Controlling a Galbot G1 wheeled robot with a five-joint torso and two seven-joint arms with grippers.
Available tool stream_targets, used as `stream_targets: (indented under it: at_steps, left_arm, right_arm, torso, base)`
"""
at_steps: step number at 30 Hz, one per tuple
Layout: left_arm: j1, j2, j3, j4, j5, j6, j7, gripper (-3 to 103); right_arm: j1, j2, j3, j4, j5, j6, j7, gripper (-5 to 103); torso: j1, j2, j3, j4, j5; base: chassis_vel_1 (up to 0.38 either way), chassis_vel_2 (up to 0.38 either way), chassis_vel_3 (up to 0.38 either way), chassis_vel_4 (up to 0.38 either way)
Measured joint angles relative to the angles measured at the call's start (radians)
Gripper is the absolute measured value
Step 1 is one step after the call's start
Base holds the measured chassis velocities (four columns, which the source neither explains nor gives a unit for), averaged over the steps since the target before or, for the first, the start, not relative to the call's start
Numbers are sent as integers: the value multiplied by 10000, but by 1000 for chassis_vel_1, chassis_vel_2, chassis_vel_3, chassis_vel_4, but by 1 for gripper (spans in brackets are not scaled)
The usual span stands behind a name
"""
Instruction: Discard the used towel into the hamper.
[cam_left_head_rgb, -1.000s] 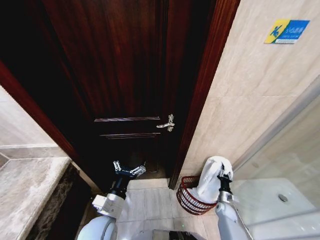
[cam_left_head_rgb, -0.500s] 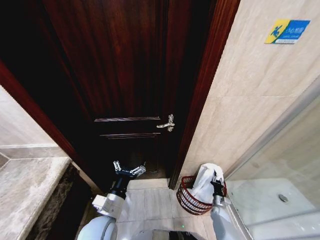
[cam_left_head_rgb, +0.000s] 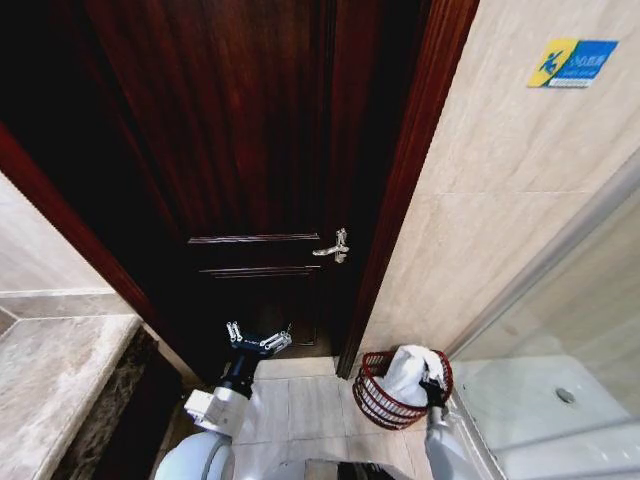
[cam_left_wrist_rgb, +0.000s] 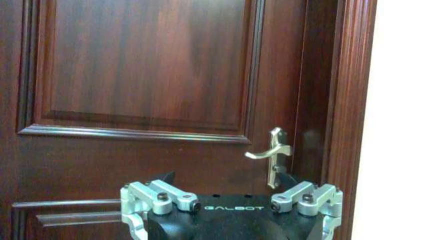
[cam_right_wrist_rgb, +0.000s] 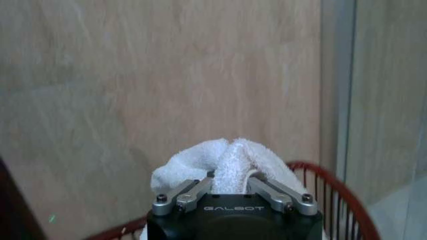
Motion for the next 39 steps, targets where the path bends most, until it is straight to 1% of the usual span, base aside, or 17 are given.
stream_targets:
  at_steps: [3, 6, 7, 10, 11, 15, 16, 19, 20, 23, 24, 27, 33, 34, 35, 36, 39]
  left_arm:
    - [0, 0, 0, 0, 0, 0, 0, 100]
    - [0, 0, 0, 0, 0, 0, 0, 100]
    - [0, 0, 0, 0, 0, 0, 0, 100]
    - [0, 0, 0, 0, 0, 0, 0, 100]
    - [0, 0, 0, 0, 0, 0, 0, 100]
    - [0, 0, 0, 0, 0, 0, 0, 100]
    - [0, 0, 0, 0, 0, 0, 0, 100]
    - [0, 0, 0, 0, 0, 0, 0, 100]
    - [0, 0, 0, 0, 0, 0, 0, 100]
    - [0, 0, 0, 0, 0, 0, 0, 100]
    - [0, 0, 0, 0, 0, 0, 0, 100]
    - [0, 0, 0, 0, 0, 0, 0, 100]
    - [0, 0, 0, 0, 0, 0, 0, 100]
    - [0, 0, 0, 0, 0, 0, 0, 100]
    - [0, 0, 0, 0, 0, 0, 0, 100]
    - [0, 0, 0, 0, 0, 0, 0, 100]
    - [0, 0, 0, 0, 0, 0, 0, 100]
  right_arm:
    - [66, -16, -42, -183, -117, -367, -67, 9]
    - [285, -160, -64, -614, -420, -953, -203, 9]
    - [285, -160, -64, -614, -420, -953, -203, 9]
    - [545, -354, -100, -805, -576, -1791, -390, 9]
    - [545, -354, -100, -805, -576, -1791, -390, 9]
    - [1037, -549, -160, -1036, -1011, -3100, -639, 9]
    - [1037, -549, -160, -1036, -1011, -3100, -639, 9]
    - [1626, -662, -182, -1455, -1619, -3908, -965, 9]
    - [1626, -662, -182, -1455, -1619, -3908, -965, 9]
    - [1901, -685, -232, -1420, -2411, -4908, -1284, 9]
    - [1901, -685, -232, -1420, -2411, -4908, -1284, 9]
    - [2062, -593, -326, -1411, -3218, -5378, -1545, 9]
    - [2285, -253, -514, -1623, -3629, -5570, -1843, 9]
    - [2318, -164, -529, -1662, -3896, -5570, -1844, 9]
    - [2370, -105, -523, -1734, -4215, -5563, -1754, 9]
    - [2370, -105, -523, -1734, -4215, -5563, -1754, 9]
    - [2513, -170, -510, -1948, -4907, -5549, -983, 9]
  torso:
    - [0, 0, 0, -1, -2]
    - [0, 0, 0, -3, -2]
    - [0, 0, 0, -3, -2]
    - [0, 0, 0, -2, -3]
    - [0, 0, 0, -2, -3]
    - [0, 0, 0, -3, -3]
    - [0, 0, 0, -3, -3]
    - [0, 0, 0, -1, 0]
    - [0, 0, 0, -1, 0]
    - [0, 0, 1, -2, -2]
    - [0, 0, 1, -2, -2]
    - [0, 0, 0, -4, -4]
    - [0, 0, 0, -2, -3]
    - [0, 0, 1, 0, 1]
    - [0, 0, 0, 0, 2]
    - [0, 0, 0, 0, 2]
    - [0, 0, 0, 1, 3]
  base:
    - [0, 0, 0, 0]
    - [0, 0, 0, 0]
    - [0, 0, 0, 0]
    - [0, 0, 0, 0]
    - [0, 0, 0, 0]
    - [0, 0, 0, 0]
    - [0, 0, 0, 0]
    - [0, 0, 0, 0]
    - [0, 0, 0, 0]
    - [0, 0, 0, 0]
    - [0, 0, 0, 0]
    - [0, 0, 0, 0]
    - [0, 0, 0, 0]
    - [0, 0, 0, 0]
    - [0, 0, 0, 0]
    - [0, 0, 0, 0]
    - [0, 0, 0, 0]
